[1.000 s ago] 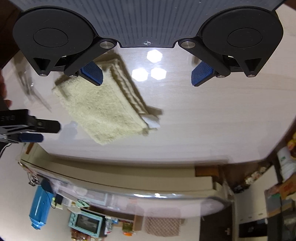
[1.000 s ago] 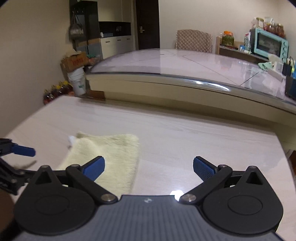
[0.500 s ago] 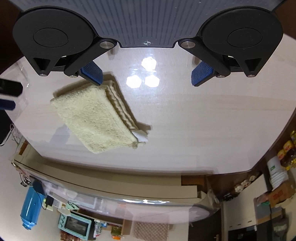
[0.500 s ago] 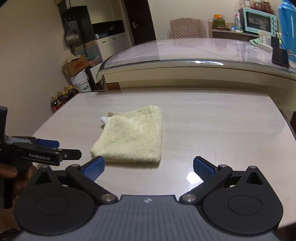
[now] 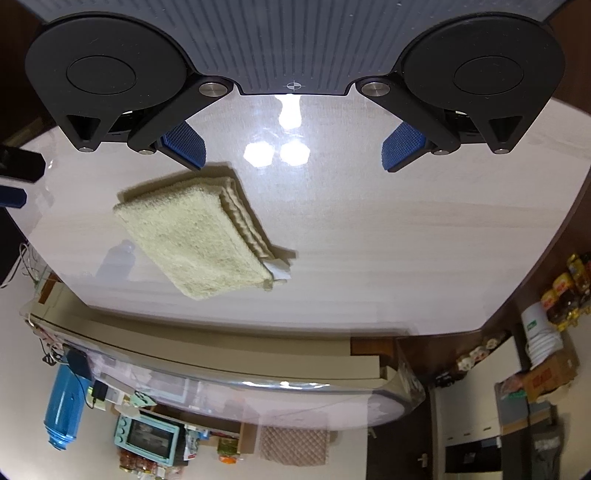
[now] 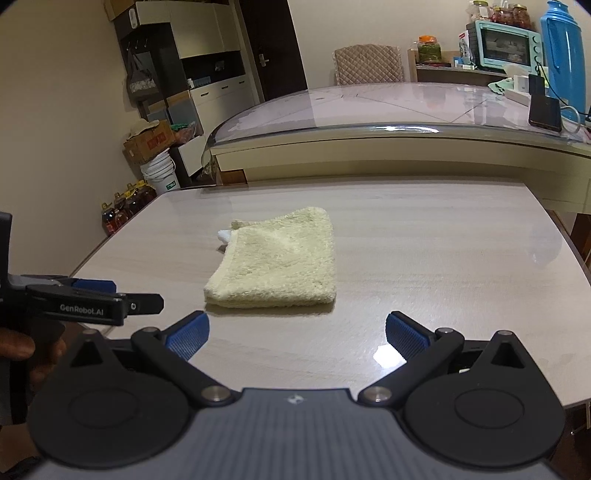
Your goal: Fold towel
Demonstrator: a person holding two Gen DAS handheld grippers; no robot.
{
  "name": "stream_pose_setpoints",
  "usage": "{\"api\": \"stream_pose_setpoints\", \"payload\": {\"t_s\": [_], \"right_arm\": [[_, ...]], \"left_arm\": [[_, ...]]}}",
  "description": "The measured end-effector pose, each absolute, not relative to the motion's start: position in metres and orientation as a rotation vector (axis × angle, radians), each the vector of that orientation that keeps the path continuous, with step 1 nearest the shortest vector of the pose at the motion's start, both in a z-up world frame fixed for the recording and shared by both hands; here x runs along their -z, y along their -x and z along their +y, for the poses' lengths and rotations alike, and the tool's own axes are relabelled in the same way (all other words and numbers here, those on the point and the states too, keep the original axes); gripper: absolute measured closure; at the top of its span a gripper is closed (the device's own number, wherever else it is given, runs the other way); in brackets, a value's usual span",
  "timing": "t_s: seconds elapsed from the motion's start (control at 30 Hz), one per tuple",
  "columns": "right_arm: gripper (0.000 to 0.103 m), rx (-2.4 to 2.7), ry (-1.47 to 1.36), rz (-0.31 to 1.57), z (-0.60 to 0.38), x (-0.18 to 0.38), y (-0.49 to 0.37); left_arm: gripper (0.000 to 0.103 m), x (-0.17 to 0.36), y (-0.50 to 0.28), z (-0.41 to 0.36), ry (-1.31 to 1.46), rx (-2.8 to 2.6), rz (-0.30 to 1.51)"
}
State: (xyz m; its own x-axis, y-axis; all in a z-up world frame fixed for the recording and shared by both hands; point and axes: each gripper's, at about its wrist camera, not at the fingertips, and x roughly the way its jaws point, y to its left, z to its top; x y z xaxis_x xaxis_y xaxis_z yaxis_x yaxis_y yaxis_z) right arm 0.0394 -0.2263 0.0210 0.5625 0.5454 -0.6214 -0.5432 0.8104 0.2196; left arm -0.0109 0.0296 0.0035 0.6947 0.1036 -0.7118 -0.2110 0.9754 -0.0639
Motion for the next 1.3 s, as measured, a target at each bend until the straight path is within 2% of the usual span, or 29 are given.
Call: {"api": "stream_pose_setpoints", "payload": {"t_s": [1.3], "right_arm": [[0.0, -0.635, 0.002, 0.74, -0.218, -0.011, -0.017]], "left_arm": [[0.0, -0.001, 0.04, 0.011, 0.105, -0.164, 0.77]]}}
